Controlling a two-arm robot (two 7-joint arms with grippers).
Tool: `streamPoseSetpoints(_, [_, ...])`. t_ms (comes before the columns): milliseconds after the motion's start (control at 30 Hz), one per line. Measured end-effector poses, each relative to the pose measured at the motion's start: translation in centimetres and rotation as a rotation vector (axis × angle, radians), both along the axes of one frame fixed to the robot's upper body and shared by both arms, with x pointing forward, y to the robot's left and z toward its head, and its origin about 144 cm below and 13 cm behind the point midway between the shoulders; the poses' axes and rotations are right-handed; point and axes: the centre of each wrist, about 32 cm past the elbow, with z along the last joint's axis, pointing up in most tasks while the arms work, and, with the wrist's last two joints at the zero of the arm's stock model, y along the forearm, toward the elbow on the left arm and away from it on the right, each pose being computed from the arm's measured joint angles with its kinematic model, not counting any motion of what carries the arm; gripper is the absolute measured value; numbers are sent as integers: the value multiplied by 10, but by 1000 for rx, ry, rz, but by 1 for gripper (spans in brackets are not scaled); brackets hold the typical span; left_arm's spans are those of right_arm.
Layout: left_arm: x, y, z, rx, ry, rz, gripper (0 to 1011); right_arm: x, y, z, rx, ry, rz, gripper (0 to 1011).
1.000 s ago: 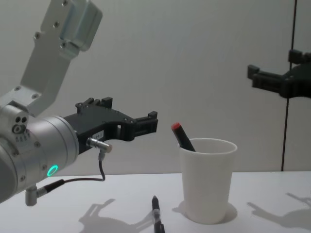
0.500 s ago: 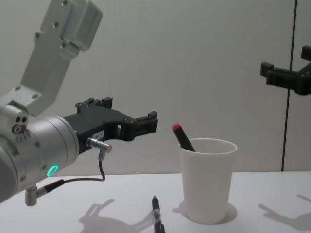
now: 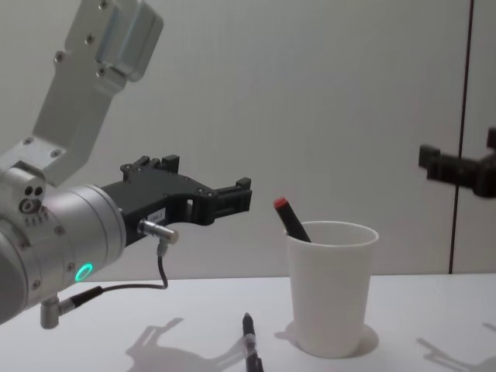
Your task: Place the pen into the pen holder.
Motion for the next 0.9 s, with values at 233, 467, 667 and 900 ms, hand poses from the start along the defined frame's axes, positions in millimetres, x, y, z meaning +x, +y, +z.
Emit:
streamPoseSetpoints(233, [0, 0, 0, 0, 0, 0, 1003, -19, 8, -9, 46, 97, -23, 1001])
streamPoseSetpoints(467, [0, 0, 0, 0, 1, 0, 1003, -28, 11, -13, 67, 146, -34, 1001])
streamPoseSetpoints(667, [-1, -1, 2, 1, 15, 0, 1004, -29, 12, -13, 70, 153, -36, 1001])
streamPoseSetpoints(900, [-6, -4, 7, -18, 62, 20, 1003, -29, 12, -13, 71, 153, -36, 1001])
